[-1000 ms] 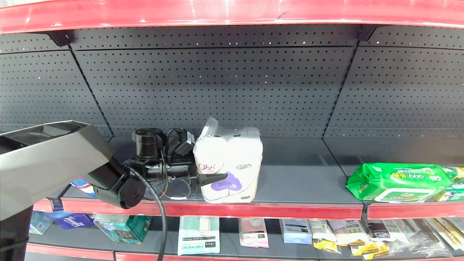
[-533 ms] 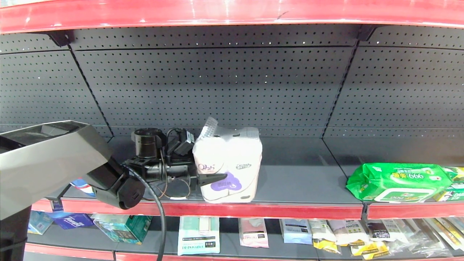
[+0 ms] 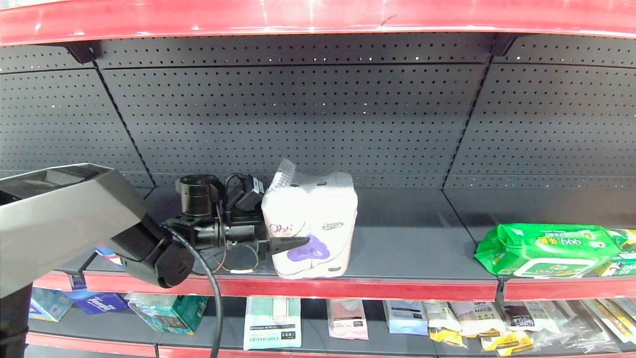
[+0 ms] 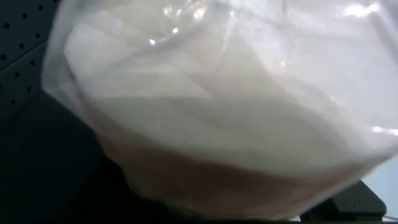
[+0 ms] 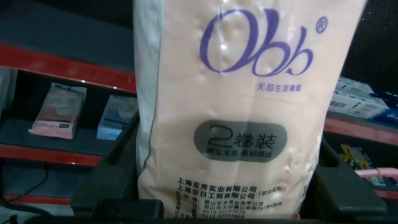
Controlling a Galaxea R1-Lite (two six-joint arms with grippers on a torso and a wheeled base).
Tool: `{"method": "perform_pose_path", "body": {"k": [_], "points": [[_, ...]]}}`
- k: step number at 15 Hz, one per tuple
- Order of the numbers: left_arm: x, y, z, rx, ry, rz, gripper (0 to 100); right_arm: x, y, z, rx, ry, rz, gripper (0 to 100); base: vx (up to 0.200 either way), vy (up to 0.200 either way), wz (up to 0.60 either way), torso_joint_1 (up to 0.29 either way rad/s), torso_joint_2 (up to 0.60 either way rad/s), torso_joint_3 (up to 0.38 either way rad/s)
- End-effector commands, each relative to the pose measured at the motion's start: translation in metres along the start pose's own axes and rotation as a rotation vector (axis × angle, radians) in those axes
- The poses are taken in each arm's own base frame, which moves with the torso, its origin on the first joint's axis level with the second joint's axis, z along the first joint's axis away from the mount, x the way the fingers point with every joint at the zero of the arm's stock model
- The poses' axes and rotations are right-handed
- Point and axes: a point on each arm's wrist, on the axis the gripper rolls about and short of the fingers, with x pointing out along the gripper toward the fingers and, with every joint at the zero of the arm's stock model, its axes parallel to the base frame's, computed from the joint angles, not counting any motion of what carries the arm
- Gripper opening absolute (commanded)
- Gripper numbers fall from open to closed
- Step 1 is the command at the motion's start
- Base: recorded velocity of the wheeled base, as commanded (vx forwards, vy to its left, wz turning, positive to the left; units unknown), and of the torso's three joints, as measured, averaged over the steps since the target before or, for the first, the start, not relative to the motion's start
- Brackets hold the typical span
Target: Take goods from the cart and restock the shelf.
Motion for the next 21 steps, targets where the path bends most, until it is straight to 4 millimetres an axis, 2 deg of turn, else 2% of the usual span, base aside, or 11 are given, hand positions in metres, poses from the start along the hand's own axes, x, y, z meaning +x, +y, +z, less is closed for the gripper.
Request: {"method": "perform_pose_path", "body": {"k": [1,5,10,15,21], "points": [[-0.002,-0.001,0.003,0.008,-0.005,0.004,100,0.0,0.0,0.0,-0.001,0.002,0.002,0,0.0,0.0,0.0,0.0,0.0,0.0],[-0.003,-0.002,0.003,0.002,-0.007,0.004,100,0.0,0.0,0.0,0.0,-0.001,0.0,0,0.0,0.0,0.0,0.0,0.0,0.0],[-0.012,-0.011,0.019,-0.001,-0.034,0.005,100,0.001,0.0,-0.001,-0.002,0.005,0.002,0,0.0,0.0,0.0,0.0,0.0,0.0],[-0.02,-0.009,0.044,0.051,-0.127,0.034,100,0.0,0.0,0.0,-0.002,-0.003,0.001,0,0.0,0.0,0.0,0.0,0.0,0.0],[-0.036,-0.017,0.087,0.12,-0.213,0.085,100,0.001,0.0,-0.001,0.0,0.004,0.003,0,0.0,0.0,0.0,0.0,0.0,0.0]]}}
